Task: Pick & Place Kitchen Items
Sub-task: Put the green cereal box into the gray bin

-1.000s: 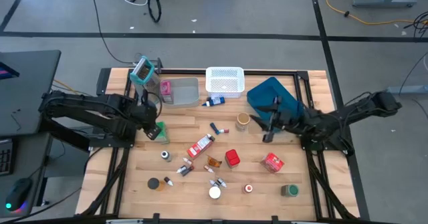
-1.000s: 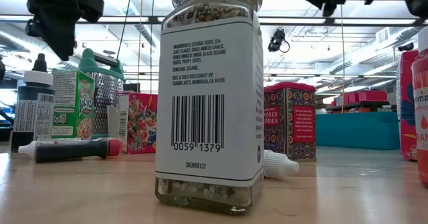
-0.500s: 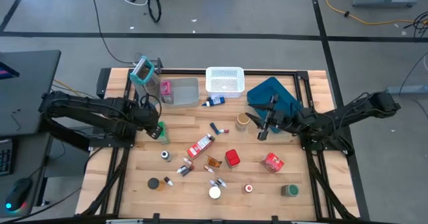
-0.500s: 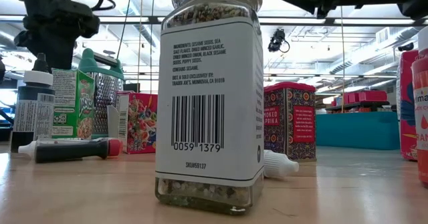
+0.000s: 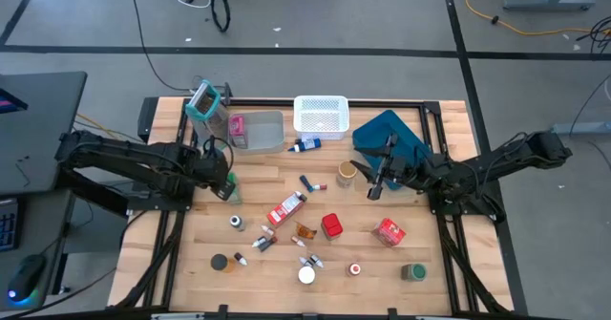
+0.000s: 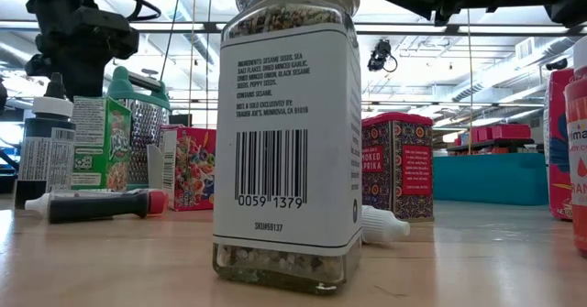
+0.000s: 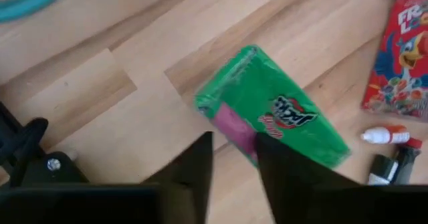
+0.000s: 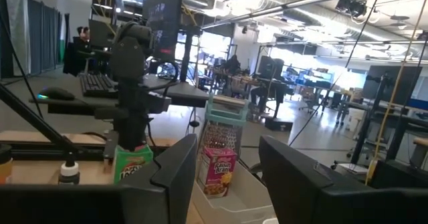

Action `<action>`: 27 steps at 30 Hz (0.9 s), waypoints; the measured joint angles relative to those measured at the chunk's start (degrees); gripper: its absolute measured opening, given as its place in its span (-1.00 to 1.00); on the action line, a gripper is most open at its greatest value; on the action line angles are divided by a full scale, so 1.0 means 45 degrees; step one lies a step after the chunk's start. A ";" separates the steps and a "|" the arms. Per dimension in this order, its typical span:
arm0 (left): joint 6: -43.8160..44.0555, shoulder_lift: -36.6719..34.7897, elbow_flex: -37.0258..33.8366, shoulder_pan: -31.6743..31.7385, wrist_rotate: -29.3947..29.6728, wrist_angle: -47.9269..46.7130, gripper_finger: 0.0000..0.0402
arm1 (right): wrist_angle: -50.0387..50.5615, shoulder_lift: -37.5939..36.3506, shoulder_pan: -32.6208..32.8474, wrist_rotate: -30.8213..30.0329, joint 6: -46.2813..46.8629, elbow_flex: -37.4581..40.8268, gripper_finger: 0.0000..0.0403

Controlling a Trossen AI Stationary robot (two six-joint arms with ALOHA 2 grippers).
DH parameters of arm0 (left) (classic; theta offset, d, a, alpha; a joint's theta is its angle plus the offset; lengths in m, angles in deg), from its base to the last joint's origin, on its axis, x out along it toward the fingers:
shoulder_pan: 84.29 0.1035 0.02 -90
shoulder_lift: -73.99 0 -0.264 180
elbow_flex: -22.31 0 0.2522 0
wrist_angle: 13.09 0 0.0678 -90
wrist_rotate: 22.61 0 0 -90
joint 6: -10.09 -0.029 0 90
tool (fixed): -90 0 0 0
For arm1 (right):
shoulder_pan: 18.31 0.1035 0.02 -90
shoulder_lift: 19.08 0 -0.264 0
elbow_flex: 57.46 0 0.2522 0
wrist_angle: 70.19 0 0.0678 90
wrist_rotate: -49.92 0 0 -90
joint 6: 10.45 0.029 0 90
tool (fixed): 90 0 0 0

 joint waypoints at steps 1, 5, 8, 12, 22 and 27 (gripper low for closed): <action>-0.0094 0.0001 -0.0009 0.0000 0.0073 0.0132 -0.64 | 0.0000 0.0000 0.0000 0.0000 0.0000 -0.0005 -0.14; -0.0644 0.0019 -0.0022 0.0005 0.0147 0.0743 -0.94 | -0.0004 0.0000 0.0000 0.0000 0.0000 0.0000 -0.14; -0.0927 0.0024 -0.0031 0.0005 0.0227 0.1145 -0.94 | -0.0005 0.0000 0.0000 0.0000 0.0000 0.0000 -0.14; -0.1238 0.0024 -0.0041 0.0005 0.0380 0.1753 -0.97 | -0.0005 0.0000 0.0000 0.0000 0.0000 0.0000 -0.14; -0.1638 -0.0034 -0.0041 0.0005 0.0956 0.3421 -0.98 | -0.0010 -0.0005 0.0000 0.0000 0.0102 0.0000 -0.14; -0.2241 -0.0092 0.0592 0.0005 0.1397 0.4532 -0.99 | -0.0013 -0.0005 0.0000 -0.0001 0.0103 -0.0004 -0.14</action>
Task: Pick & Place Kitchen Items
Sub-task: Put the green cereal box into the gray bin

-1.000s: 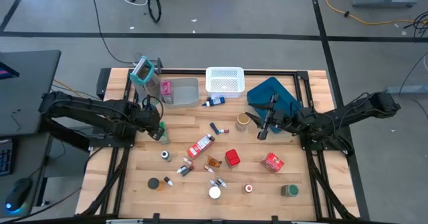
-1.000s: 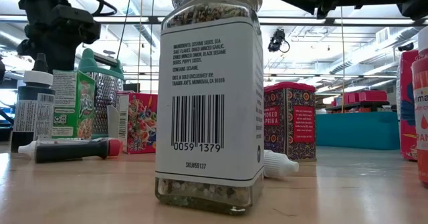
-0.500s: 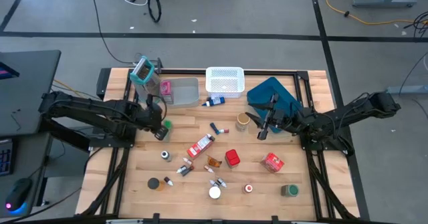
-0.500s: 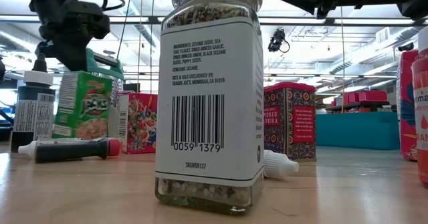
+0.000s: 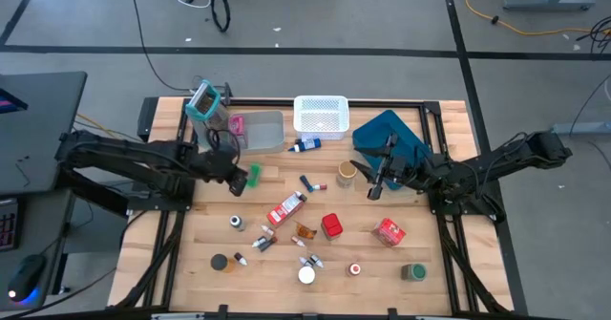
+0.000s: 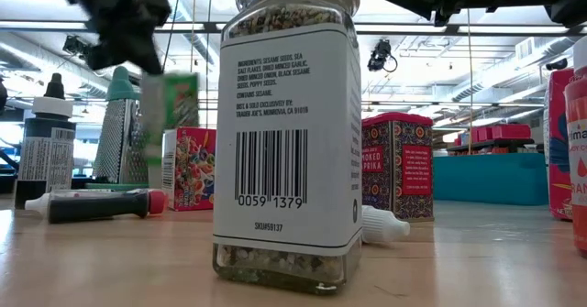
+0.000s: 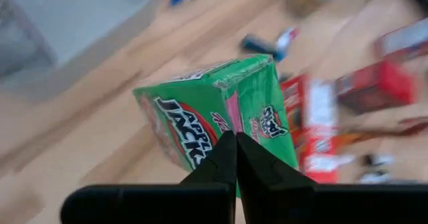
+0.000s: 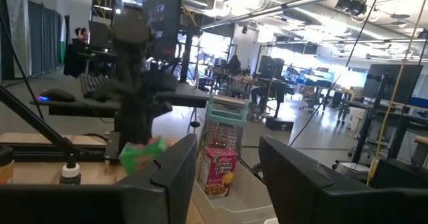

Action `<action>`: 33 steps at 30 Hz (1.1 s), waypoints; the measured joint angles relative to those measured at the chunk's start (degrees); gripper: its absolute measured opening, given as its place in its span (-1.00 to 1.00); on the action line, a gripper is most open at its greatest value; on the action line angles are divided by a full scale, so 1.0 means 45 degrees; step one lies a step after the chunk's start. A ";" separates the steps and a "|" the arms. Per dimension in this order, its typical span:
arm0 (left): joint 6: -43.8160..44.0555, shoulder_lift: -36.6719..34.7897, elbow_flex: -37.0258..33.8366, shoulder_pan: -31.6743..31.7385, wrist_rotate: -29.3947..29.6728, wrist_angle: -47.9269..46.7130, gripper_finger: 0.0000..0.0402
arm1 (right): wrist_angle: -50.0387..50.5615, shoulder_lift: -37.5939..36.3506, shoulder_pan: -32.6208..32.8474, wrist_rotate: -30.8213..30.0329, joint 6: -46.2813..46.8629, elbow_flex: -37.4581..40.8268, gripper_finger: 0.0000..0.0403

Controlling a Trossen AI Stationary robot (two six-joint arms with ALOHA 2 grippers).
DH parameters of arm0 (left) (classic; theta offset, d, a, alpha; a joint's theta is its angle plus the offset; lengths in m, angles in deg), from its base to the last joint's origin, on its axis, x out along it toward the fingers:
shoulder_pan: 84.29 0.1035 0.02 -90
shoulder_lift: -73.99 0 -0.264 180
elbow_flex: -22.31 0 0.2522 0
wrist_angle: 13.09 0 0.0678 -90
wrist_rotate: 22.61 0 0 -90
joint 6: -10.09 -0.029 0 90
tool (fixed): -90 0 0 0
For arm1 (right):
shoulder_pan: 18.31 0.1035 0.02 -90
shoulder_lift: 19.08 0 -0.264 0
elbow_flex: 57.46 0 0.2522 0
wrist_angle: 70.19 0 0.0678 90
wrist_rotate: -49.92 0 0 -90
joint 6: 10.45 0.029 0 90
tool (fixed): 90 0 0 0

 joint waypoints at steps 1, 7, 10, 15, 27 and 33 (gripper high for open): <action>-0.0035 0.0000 0.0193 0.0000 0.0332 -0.0029 -0.99 | -0.0001 0.0000 0.0000 0.0001 -0.0001 0.0004 -0.14; -0.0845 -0.0005 0.0794 0.0593 0.2578 -0.0022 -0.99 | -0.0148 0.0000 0.0000 0.0001 0.0000 0.0004 -0.14; -0.1898 0.0029 0.0646 0.1238 0.3231 0.0580 -0.99 | -0.0210 -0.0005 0.0000 0.0001 0.0004 0.0003 -0.14; -0.3472 0.0298 0.0242 0.2264 0.3819 0.2000 -0.99 | -0.0257 -0.0005 0.0000 -0.0003 0.0003 0.0003 -0.14; -0.3291 0.1886 -0.0633 0.3757 0.4086 0.2974 -0.99 | -0.0399 -0.0010 0.0001 0.0007 -0.0001 -0.0001 -0.14; -0.2863 0.2626 -0.0633 0.4448 0.3231 0.2798 -0.96 | -0.0444 -0.0005 0.0000 0.0001 -0.0001 -0.0001 -0.14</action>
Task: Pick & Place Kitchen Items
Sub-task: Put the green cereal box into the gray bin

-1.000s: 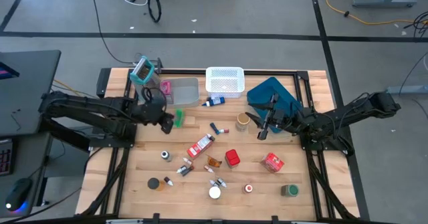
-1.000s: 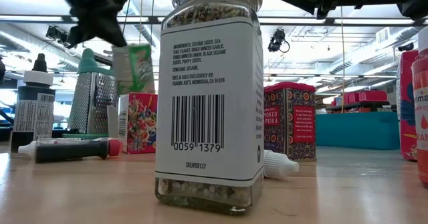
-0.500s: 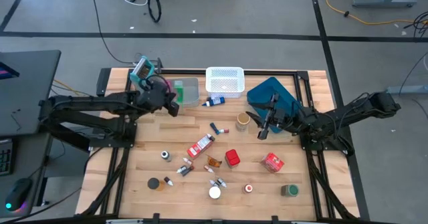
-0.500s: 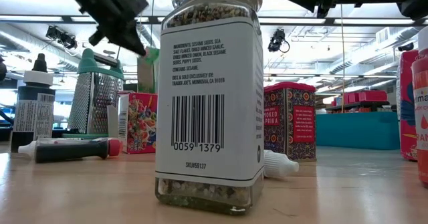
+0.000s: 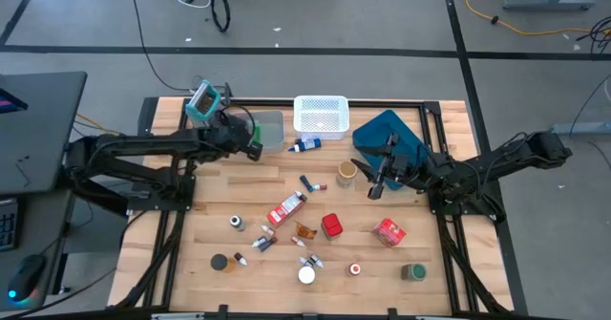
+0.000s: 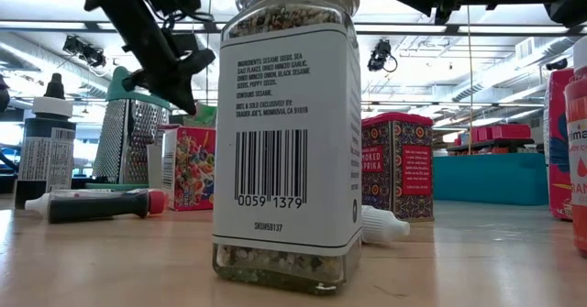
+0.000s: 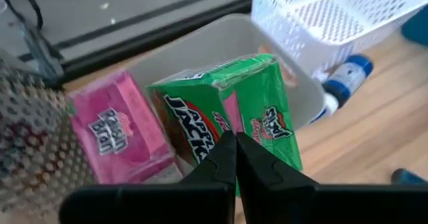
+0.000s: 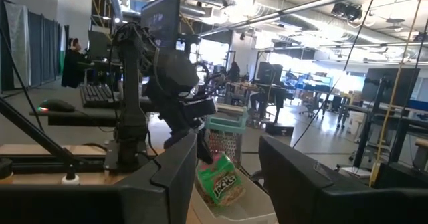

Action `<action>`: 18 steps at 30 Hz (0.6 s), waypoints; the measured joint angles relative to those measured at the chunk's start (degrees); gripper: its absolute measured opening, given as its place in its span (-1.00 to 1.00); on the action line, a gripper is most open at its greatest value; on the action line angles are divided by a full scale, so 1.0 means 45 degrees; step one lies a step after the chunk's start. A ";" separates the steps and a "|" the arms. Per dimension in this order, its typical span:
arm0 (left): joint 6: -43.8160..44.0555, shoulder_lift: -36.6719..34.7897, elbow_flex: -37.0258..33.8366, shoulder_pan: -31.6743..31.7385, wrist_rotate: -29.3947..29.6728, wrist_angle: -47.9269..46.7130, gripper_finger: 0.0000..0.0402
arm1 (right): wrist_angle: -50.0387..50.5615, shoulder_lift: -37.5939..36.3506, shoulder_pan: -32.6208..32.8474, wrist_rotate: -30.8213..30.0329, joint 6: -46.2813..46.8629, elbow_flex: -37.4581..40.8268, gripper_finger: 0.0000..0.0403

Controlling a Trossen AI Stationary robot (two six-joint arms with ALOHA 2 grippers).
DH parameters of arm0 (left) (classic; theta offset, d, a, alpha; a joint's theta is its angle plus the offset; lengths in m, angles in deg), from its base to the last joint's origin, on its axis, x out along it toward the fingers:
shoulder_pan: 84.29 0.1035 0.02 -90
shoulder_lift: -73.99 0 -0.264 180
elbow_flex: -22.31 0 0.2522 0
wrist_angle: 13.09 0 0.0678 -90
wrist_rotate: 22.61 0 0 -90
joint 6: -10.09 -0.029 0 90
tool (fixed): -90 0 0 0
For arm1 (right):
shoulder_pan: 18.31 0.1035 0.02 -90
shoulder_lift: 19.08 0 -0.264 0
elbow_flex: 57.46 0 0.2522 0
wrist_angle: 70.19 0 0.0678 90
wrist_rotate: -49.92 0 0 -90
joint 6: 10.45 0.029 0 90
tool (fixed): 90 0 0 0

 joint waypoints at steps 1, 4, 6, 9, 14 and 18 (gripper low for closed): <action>0.0229 0.0121 0.0000 0.0063 0.0042 0.0043 -0.94 | -0.0003 -0.0004 0.0004 0.0000 0.0004 0.0000 -0.14; 0.0523 0.0419 0.0000 0.0297 0.0530 0.0020 -0.91 | -0.0007 -0.0004 0.0000 -0.0005 0.0005 0.0000 -0.14; 0.0451 0.0526 0.0000 0.0441 0.0988 -0.0031 -0.89 | -0.0009 -0.0003 0.0000 -0.0005 0.0049 0.0000 -0.14; 0.0227 0.0664 0.0010 0.0662 0.1275 -0.0088 -0.87 | -0.0012 0.0000 0.0000 0.0000 0.0107 0.0000 -0.14; 0.0218 0.0648 0.0010 0.0938 0.1324 -0.0281 -0.81 | -0.0019 0.0000 0.0000 -0.0003 0.0128 0.0000 -0.14; 0.0137 0.0648 0.0010 0.1149 0.1324 -0.0290 -0.73 | -0.0019 0.0000 0.0000 -0.0005 0.0141 0.0000 -0.14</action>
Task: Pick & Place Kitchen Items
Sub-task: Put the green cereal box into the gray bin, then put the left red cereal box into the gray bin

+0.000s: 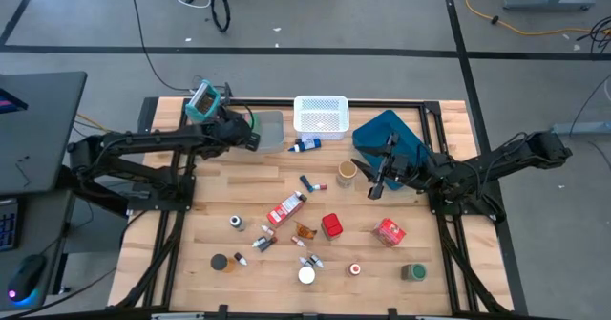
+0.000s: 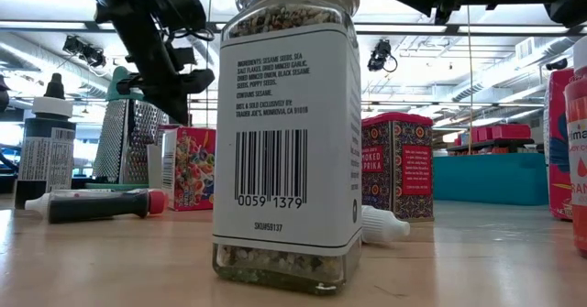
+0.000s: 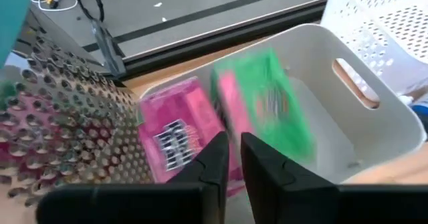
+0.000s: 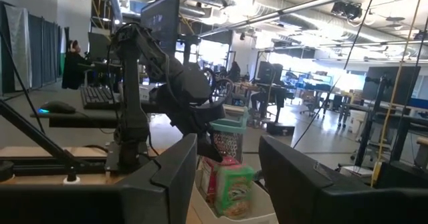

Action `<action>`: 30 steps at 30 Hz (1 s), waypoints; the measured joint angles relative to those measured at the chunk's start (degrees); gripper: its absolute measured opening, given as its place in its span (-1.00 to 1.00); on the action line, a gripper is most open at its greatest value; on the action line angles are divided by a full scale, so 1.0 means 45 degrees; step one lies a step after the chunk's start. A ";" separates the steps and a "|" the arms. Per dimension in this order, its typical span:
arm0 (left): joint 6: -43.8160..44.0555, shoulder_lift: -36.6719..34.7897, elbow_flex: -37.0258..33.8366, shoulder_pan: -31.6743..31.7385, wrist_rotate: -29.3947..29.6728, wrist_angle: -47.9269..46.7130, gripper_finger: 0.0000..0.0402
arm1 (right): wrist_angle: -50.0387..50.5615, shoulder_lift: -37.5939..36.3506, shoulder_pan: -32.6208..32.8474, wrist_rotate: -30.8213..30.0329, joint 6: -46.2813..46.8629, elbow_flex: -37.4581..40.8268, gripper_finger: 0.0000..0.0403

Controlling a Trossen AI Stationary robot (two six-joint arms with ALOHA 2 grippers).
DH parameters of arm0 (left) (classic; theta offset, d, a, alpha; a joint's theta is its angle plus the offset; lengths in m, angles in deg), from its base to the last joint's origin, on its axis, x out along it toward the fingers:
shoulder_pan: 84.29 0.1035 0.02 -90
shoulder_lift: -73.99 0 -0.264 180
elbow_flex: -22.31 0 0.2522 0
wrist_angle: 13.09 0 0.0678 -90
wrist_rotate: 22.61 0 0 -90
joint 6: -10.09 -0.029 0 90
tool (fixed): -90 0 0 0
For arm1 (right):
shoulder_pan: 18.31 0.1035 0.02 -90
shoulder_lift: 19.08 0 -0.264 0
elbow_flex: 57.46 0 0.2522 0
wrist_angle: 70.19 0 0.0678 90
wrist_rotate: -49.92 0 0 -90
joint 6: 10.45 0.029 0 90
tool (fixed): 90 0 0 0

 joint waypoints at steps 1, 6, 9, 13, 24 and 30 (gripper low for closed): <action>-0.0140 0.0000 0.0000 0.0057 0.0002 0.0003 -0.71 | 0.0000 0.0000 0.0000 0.0000 0.0000 0.0000 -0.14; -0.0503 0.0003 0.0000 0.0330 0.0011 0.0014 -0.62 | -0.0004 0.0000 0.0001 0.0000 0.0000 0.0000 -0.14; -0.1291 0.0005 0.0000 0.0339 0.0023 0.0101 -0.58 | -0.0004 0.0000 0.0001 0.0000 -0.0004 0.0000 -0.14; -0.1979 -0.0169 0.0308 0.0214 0.0005 0.0137 -0.59 | 0.0000 0.0000 0.0003 0.0000 0.0000 0.0000 -0.14; -0.4730 -0.1873 0.1524 -0.1771 -0.2064 0.2186 -0.65 | 0.0066 0.0000 0.0002 0.0000 0.0000 0.0000 -0.14; -0.6830 -0.1728 0.1491 -0.3399 -0.5889 0.3747 -0.65 | 0.0256 0.0000 0.0009 0.0024 0.0320 0.0000 -0.14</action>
